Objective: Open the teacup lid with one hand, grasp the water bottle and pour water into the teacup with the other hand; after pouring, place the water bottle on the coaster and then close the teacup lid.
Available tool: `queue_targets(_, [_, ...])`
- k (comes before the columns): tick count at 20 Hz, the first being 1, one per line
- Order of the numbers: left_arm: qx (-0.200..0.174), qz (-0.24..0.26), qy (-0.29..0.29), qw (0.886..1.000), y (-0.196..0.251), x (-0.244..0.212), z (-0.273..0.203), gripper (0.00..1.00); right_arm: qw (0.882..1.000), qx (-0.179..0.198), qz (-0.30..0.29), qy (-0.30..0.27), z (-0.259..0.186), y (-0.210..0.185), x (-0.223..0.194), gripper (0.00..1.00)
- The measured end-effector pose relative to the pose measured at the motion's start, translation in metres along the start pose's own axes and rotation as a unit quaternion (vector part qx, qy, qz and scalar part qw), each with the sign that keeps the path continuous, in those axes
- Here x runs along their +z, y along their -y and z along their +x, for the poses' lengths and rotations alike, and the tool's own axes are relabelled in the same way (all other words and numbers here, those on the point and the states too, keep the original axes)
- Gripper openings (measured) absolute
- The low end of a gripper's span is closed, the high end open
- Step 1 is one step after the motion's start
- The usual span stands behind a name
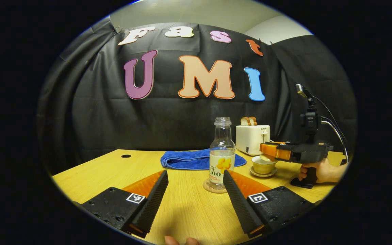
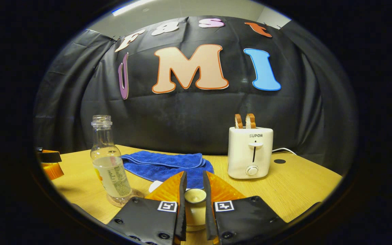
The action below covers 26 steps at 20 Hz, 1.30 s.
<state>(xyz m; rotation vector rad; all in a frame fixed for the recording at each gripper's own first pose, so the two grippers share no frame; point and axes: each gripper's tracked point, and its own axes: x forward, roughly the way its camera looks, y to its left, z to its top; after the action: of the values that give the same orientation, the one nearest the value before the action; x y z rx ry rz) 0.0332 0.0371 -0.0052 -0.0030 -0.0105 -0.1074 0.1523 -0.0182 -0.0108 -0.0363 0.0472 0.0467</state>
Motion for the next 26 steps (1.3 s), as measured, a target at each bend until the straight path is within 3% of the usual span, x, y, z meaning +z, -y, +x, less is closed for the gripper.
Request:
queue_targets(7, [0.0, 0.0, 0.0, 1.0, 0.001, -0.001, 0.001, 0.94, 0.999, 0.004, -0.032, -0.032, 0.011, -0.007, -0.009, 0.25])
queue_targets(16, [0.0, 0.0, 0.001, 1.0, 0.0, 0.0, 0.0, 0.94, 0.998, 0.008, -0.023, -0.06, 0.016, -0.007, -0.018, 0.27])
queue_targets(20, [0.0, 0.0, 0.001, 1.0, 0.0, 0.0, 0.0, 0.94, 0.998, 0.015, -0.018, -0.061, 0.016, -0.008, -0.018, 0.43])
queue_targets(24, [0.0, 0.0, 0.001, 1.0, 0.001, -0.001, 0.001, 0.94, 0.998, 0.001, -0.024, -0.063, 0.015, -0.004, -0.019, 0.98])
queue_targets(26, [0.0, 0.0, 0.0, 1.0, 0.001, -0.001, 0.0, 0.94, 0.998, -0.009, -0.023, -0.051, 0.012, 0.001, -0.015, 0.98])
